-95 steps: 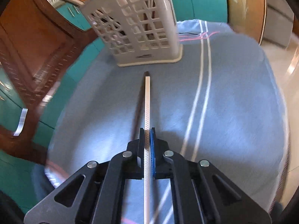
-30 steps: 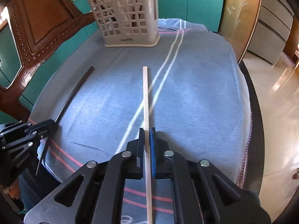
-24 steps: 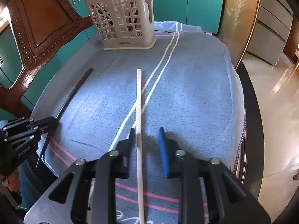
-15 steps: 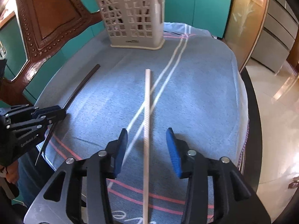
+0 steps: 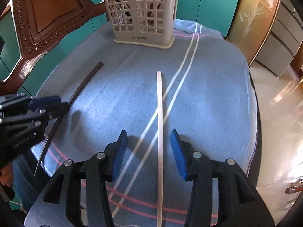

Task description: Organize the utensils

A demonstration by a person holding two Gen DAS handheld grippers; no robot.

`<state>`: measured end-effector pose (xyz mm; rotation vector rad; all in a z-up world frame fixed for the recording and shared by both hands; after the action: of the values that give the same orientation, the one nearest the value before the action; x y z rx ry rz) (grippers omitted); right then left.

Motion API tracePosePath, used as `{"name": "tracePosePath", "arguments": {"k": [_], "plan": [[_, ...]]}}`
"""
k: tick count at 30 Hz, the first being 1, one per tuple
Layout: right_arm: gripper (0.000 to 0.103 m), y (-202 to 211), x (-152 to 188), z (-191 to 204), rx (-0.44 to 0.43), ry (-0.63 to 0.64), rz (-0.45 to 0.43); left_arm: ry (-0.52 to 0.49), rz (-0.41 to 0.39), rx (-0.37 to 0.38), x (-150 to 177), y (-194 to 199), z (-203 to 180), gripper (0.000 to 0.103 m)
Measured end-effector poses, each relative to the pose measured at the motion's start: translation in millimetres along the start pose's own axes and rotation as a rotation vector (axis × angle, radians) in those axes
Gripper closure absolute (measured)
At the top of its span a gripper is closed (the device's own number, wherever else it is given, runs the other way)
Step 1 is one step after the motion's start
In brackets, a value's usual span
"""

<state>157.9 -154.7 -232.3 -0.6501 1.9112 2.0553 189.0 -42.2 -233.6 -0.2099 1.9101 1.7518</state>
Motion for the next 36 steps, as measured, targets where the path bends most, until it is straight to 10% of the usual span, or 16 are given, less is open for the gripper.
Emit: {"name": "tracePosePath", "arguments": {"k": [12, 16, 22, 36], "plan": [[0.059, -30.5, -39.1, -5.7, -0.015, 0.023, 0.042, -0.038, 0.080, -0.067, -43.3, -34.9, 4.1, 0.072], [0.095, -31.5, -43.7, -9.2, -0.054, -0.019, 0.044, -0.025, 0.093, -0.048, -43.9, -35.6, 4.8, 0.073], [0.097, -20.5, -46.4, -12.1, -0.134, -0.080, 0.014, -0.034, 0.077, 0.003, -48.6, -34.8, -1.7, 0.096], [0.097, 157.1, -98.9, -19.5, -0.198, -0.045, -0.379, -0.050, -0.274, 0.041, -96.3, 113.3, -0.3, 0.096]]}}
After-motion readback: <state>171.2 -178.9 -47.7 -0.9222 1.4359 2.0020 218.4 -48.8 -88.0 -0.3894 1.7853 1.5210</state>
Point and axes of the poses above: each gripper's, at about its wrist camera, not at the fingertips, and y roughly against the way its jaws point, z to its left, x to its underside, the point moved 7 cm from there along -y, roughly the way its jaws point, and after that the axes turned 5 degrees about -y, right-handed, at the moved point
